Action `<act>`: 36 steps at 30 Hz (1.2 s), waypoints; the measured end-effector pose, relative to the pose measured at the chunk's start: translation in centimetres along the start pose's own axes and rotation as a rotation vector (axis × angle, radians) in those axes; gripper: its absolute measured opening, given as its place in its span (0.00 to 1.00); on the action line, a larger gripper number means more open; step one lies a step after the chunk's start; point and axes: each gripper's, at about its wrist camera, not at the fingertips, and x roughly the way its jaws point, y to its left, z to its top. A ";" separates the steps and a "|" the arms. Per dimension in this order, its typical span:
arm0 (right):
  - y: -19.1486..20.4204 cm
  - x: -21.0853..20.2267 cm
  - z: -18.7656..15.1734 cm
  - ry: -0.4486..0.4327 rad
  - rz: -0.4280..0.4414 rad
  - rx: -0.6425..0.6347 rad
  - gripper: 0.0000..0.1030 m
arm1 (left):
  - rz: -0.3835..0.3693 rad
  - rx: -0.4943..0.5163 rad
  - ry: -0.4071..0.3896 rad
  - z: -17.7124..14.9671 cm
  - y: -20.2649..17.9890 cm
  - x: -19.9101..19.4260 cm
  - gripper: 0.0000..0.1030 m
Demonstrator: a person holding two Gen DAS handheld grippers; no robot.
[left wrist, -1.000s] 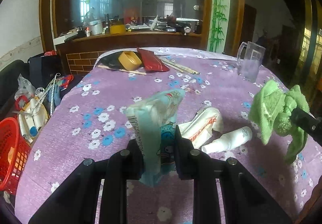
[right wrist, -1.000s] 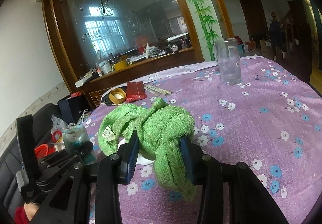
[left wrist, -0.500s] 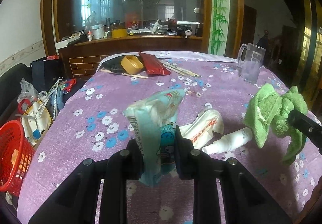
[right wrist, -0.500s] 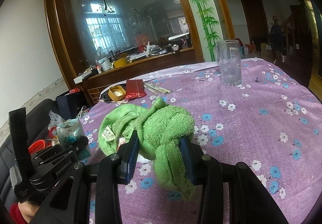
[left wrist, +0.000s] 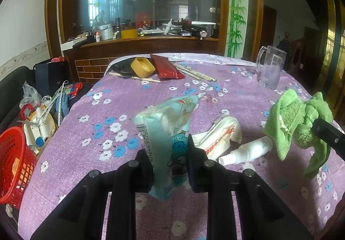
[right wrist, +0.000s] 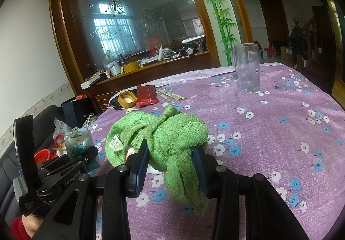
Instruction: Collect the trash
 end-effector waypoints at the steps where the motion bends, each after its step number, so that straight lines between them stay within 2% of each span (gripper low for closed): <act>1: 0.0 0.0 0.0 0.000 0.001 0.001 0.42 | 0.000 0.001 0.000 0.0 0.1 0.0 0.22; 36: -0.9 0.5 0.4 0.017 -0.012 0.031 0.42 | 0.003 0.010 0.008 -0.2 0.0 0.2 0.22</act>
